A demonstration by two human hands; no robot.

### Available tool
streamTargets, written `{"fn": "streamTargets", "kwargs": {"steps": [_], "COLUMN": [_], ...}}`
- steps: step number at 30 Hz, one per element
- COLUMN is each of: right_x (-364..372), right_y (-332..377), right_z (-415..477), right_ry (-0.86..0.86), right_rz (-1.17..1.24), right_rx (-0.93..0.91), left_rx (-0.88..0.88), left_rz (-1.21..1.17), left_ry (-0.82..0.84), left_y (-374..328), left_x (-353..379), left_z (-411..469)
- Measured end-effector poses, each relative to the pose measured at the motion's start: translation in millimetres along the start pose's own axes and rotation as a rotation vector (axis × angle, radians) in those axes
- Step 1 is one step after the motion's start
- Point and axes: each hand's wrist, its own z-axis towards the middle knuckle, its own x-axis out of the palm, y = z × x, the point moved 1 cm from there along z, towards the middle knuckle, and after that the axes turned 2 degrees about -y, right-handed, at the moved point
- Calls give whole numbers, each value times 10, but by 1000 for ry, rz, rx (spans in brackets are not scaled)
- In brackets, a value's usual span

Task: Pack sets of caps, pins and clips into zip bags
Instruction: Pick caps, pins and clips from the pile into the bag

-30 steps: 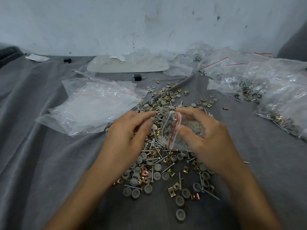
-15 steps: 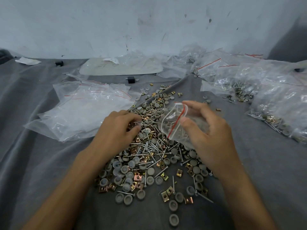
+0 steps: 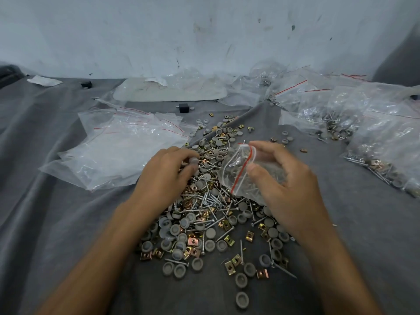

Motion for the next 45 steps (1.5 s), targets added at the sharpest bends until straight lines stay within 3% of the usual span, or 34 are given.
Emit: {"fn": "streamTargets", "kwargs": {"steps": [4, 8, 25, 31, 35, 38, 40, 42, 45], "right_x": [1, 10, 11, 7, 8, 4, -8, -19, -30], "right_y": [9, 2, -25, -10, 5, 20, 21, 16, 12], "right_z": [-5, -3, 13, 2, -4, -7, -7, -6, -1], "right_ry": [21, 35, 51, 38, 33, 30, 21, 1, -17], "right_rz": [-6, -28, -25, -28, -14, -16, -12, -2, -2], "right_rx": [11, -14, -43, -34, -4, 7, 16, 19, 15], "left_rx": [-45, -22, 54, 32, -71, -111, -44, 49, 123], "left_rz": [-267, -708, -754, -657, -271, 46, 68, -23, 37], "left_ry": [-64, 45, 96, 54, -101, -100, -97, -5, 322], "left_y": [-54, -265, -490, -375, -189, -133, -142, -214, -317], "left_x": [-87, -105, -96, -112, -96, -80, -77, -96, -59], "left_z": [-58, -105, -184, -169, -137, -150, -152, -160, -207]}}
